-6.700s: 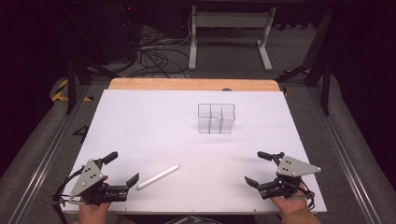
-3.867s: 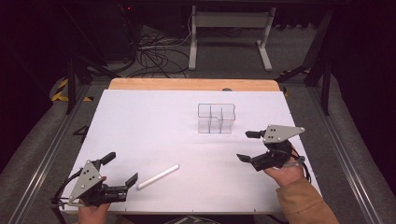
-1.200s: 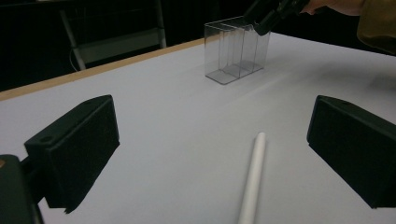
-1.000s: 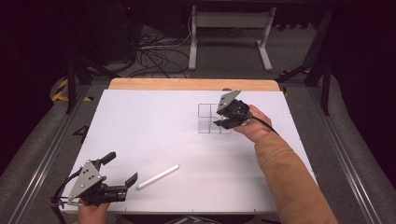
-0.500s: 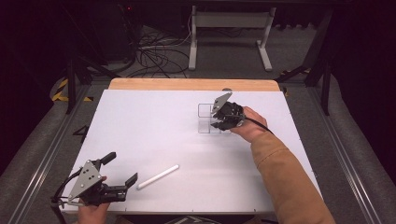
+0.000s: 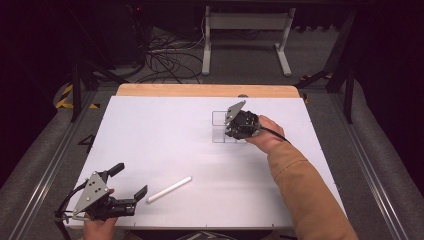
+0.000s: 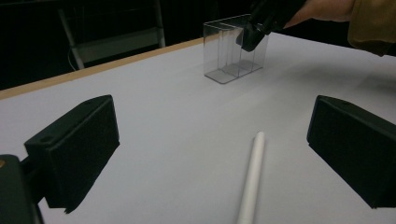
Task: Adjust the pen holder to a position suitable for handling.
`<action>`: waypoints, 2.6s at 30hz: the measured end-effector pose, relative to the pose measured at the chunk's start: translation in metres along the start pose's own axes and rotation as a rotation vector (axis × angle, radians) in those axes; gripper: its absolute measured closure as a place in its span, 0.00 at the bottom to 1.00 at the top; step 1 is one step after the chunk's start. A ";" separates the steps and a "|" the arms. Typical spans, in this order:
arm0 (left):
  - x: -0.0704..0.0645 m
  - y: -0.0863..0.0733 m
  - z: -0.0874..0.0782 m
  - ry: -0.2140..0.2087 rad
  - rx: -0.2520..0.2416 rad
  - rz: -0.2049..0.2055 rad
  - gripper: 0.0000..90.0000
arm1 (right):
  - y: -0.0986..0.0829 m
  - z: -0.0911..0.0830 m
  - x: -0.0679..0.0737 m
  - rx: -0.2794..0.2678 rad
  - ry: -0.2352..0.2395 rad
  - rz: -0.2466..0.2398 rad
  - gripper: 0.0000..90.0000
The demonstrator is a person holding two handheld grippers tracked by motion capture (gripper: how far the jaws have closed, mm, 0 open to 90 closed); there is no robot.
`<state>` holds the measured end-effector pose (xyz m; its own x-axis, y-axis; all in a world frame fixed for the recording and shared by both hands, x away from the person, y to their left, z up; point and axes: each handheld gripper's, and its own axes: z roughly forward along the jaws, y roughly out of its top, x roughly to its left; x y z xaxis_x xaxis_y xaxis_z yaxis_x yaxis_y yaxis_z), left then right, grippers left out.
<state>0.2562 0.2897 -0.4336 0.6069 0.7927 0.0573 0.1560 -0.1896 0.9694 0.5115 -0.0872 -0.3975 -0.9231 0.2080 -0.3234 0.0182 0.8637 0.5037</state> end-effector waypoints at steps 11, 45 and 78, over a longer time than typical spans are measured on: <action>0.000 0.000 0.000 0.001 0.001 0.001 0.03 | 0.000 -0.004 0.002 0.005 0.008 -0.034 0.87; -0.001 0.000 0.001 -0.002 0.000 0.004 0.03 | 0.064 -0.012 0.061 -0.050 0.191 -0.144 0.95; -0.001 0.000 0.001 -0.006 0.001 0.008 0.03 | 0.083 0.008 0.077 0.014 0.225 -0.096 0.95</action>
<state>0.2561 0.2886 -0.4335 0.6128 0.7877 0.0639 0.1518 -0.1966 0.9687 0.4452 0.0040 -0.3871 -0.9832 0.0190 -0.1816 -0.0693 0.8813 0.4675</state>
